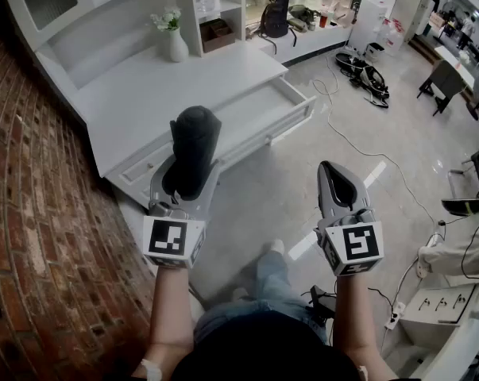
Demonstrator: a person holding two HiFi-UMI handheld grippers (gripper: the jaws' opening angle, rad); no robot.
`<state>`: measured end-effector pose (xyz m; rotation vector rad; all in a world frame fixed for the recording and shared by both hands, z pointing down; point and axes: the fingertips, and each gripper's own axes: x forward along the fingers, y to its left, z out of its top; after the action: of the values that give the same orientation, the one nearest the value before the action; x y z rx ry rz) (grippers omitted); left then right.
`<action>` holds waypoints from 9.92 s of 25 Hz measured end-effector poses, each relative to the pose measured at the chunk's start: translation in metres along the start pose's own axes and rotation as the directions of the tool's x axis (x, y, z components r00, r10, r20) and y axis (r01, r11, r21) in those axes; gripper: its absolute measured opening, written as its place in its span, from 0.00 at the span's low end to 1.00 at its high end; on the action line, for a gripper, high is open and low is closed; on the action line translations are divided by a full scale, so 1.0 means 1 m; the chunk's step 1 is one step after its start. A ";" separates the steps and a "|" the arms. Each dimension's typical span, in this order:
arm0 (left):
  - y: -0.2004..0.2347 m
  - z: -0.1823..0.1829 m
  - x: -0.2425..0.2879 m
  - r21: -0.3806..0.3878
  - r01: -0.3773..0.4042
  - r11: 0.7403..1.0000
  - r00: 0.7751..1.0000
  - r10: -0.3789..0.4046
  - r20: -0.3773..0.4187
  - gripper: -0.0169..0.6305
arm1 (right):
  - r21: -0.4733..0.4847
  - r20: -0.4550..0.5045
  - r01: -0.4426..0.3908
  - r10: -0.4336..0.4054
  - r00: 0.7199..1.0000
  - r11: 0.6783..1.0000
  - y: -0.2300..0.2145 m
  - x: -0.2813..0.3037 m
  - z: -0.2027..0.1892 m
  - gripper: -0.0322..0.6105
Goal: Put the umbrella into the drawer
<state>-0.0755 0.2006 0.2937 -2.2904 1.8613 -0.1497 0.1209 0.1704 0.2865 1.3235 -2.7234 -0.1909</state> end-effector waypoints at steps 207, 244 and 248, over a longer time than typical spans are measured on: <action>0.126 -0.210 0.396 -0.071 0.348 0.935 0.830 -0.342 -0.440 0.49 | 0.011 -0.178 0.193 -0.188 0.966 0.981 -0.148 0.340 -0.066 0.05; 0.225 0.005 0.356 0.021 -0.053 0.998 0.989 0.050 0.138 0.02 | -0.044 0.094 0.167 -0.163 0.982 0.985 -0.181 0.343 0.035 0.05; 0.223 0.006 0.360 0.038 -0.045 0.998 0.990 0.039 0.134 0.02 | -0.060 0.084 0.176 -0.171 0.982 0.983 -0.184 0.344 0.034 0.05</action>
<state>-0.2131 -0.1940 0.2272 -2.1755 1.8212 -0.0279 0.0464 -0.2113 0.2375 1.5660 -2.6362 -0.3529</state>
